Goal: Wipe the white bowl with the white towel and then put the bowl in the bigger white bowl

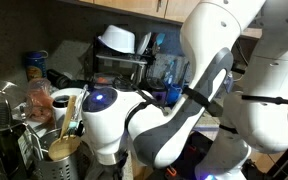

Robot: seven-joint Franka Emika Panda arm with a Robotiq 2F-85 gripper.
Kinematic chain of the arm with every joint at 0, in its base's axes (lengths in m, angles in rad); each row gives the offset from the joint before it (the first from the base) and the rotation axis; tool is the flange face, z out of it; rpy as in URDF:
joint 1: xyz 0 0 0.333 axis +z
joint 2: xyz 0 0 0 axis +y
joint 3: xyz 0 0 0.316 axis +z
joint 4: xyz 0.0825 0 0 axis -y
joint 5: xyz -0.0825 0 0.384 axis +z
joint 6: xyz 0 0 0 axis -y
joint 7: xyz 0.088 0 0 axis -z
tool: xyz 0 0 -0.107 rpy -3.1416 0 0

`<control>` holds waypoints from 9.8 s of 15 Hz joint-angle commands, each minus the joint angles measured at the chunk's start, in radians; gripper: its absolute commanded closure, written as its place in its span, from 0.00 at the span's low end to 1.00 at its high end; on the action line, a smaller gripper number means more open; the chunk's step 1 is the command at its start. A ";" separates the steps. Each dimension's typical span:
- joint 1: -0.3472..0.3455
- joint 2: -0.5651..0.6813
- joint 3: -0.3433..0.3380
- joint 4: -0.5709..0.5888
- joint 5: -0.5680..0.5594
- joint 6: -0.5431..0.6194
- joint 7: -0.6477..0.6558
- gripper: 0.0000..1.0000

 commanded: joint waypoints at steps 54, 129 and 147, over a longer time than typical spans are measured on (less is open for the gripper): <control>-0.278 0.258 -0.369 0.497 -0.408 -0.150 0.032 0.96; -0.214 0.546 -0.396 0.783 -0.233 -0.241 0.150 0.97; -0.263 0.517 -0.347 0.827 -0.015 -0.220 -0.141 0.97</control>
